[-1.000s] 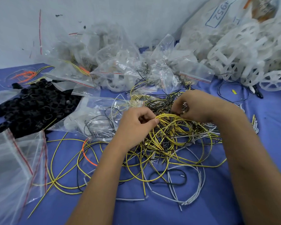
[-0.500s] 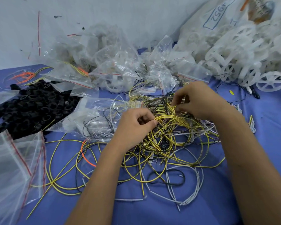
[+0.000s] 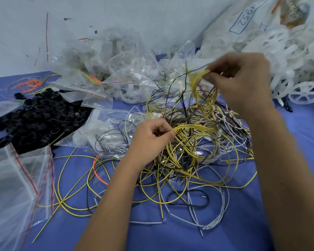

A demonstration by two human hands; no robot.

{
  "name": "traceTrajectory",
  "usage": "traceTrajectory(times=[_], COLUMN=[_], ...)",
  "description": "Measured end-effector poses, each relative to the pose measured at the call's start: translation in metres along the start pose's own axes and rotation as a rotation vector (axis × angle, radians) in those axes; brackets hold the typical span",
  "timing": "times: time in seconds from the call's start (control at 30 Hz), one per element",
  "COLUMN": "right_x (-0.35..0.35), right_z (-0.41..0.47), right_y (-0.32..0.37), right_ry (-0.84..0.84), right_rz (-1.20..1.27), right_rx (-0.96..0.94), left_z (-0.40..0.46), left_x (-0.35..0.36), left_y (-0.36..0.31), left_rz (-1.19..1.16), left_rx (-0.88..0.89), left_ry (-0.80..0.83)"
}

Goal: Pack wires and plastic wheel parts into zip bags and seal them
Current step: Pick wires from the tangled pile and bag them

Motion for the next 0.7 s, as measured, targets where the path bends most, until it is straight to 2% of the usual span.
traceTrajectory(times=[0.13,0.17,0.27,0.37,0.43,0.57,0.7], right_x=[-0.01,-0.006,0.026,0.049,0.059,0.074,0.084], right_z=[0.016,0.016,-0.001,-0.027,-0.042,-0.059,-0.068], right_y=[0.003,0.0,-0.015,-0.04,-0.056,-0.068,-0.07], right_ry=[-0.154,-0.131,0.079,0.167,0.194,0.253,0.316], right_rz=[0.278,0.31,0.27,0.132,0.204,0.401,0.516], right_rx=[0.151,0.202,0.353,0.479,0.612,0.772,0.834], left_z=[0.001,0.001,0.0,0.004,0.006,0.007,0.005], left_x=[-0.005,-0.005,-0.007,-0.018,-0.024,-0.022,-0.018], left_y=[0.001,0.001,0.0,0.003,0.006,0.011,0.012], left_rz=[-0.089,-0.102,-0.175,-0.241,-0.321,-0.55,-0.43], left_rx=[-0.019,-0.025,-0.076,-0.142,-0.202,-0.298,-0.285], left_ry=[-0.024,-0.019,-0.034,-0.161,-0.205,-0.076,-0.132])
Point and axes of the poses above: each hand's wrist, its own z-axis towards the middle knuckle, its own x-axis out of the palm, y = z × x, the point moved 8 cm from there along z, towards the middle knuckle, and after that the axes turned 11 degrees about -y, right-handed, at the moved point
